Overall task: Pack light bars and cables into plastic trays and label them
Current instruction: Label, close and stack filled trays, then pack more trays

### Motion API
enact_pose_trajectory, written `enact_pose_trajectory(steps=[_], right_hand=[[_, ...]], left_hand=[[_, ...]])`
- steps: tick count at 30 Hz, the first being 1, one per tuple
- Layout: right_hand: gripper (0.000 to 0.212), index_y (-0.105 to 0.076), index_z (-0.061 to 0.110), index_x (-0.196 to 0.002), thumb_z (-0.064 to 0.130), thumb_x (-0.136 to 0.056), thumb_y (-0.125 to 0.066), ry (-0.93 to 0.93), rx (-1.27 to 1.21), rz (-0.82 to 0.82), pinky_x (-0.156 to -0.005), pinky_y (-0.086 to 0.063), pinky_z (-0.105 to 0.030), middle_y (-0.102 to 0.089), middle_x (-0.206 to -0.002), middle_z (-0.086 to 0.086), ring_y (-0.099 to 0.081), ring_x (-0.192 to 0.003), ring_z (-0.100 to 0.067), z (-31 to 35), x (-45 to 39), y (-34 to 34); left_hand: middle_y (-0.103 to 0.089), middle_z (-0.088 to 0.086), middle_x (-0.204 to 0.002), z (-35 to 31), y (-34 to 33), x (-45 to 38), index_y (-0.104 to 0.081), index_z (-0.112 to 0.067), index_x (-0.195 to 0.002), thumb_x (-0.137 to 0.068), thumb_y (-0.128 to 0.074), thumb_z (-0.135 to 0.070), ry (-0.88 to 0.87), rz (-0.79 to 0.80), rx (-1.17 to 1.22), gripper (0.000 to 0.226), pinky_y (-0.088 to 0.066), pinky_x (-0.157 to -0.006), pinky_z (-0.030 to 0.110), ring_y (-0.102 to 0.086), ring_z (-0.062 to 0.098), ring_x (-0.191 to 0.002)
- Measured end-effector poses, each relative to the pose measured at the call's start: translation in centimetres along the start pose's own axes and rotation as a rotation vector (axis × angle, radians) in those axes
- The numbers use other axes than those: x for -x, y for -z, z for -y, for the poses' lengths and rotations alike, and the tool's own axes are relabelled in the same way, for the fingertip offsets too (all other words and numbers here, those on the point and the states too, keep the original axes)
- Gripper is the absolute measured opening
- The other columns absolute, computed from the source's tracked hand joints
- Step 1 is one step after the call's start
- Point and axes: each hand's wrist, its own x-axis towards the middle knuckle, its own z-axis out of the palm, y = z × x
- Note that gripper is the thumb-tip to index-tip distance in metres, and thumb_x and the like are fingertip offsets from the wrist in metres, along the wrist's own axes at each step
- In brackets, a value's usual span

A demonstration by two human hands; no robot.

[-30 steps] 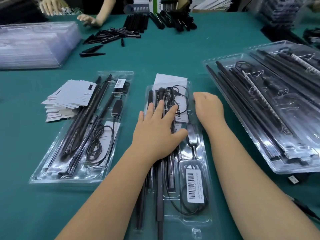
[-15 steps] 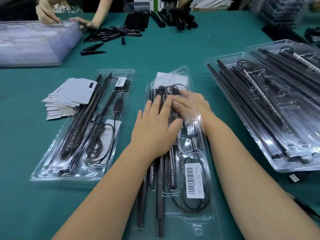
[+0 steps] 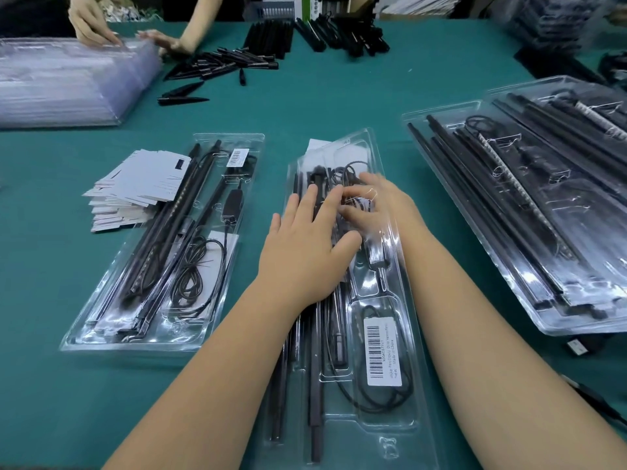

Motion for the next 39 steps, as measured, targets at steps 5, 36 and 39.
enact_pose_trajectory(steps=[5, 36, 39], right_hand=[[0.043, -0.055, 0.026, -0.128, 0.036, -0.087, -0.060, -0.041, 0.082, 0.020, -0.106, -0.027, -0.036, -0.034, -0.150, -0.003, -0.027, -0.139, -0.024, 0.1, -0.1, 0.0], [0.034, -0.061, 0.024, -0.115, 0.044, -0.087, -0.058, -0.075, 0.096, -0.087, -0.093, -0.039, -0.037, -0.059, -0.115, -0.002, -0.044, -0.117, -0.027, 0.4, 0.2, 0.2], [0.031, -0.063, 0.021, -0.110, 0.043, -0.087, -0.061, -0.077, 0.050, -0.146, -0.096, -0.028, -0.032, -0.042, -0.138, -0.005, -0.028, -0.130, -0.023, 0.1, 0.7, -0.1]], left_hand=[[0.002, -0.004, -0.161, 0.1, -0.1, 0.0, -0.004, -0.040, -0.151, -0.092, -0.031, -0.047, -0.004, -0.006, 0.011, 0.065, 0.002, -0.117, 0.041, 0.006, 0.016, -0.147], [-0.001, -0.007, -0.161, 0.5, -0.1, 0.0, -0.007, -0.042, -0.150, -0.090, -0.033, -0.048, -0.014, -0.021, 0.084, 0.066, 0.002, -0.117, 0.038, 0.004, 0.012, -0.147], [-0.001, -0.007, -0.161, 0.5, -0.1, -0.1, -0.007, -0.041, -0.150, -0.089, -0.032, -0.049, -0.013, -0.020, 0.085, 0.066, 0.002, -0.117, 0.037, 0.004, 0.013, -0.147]])
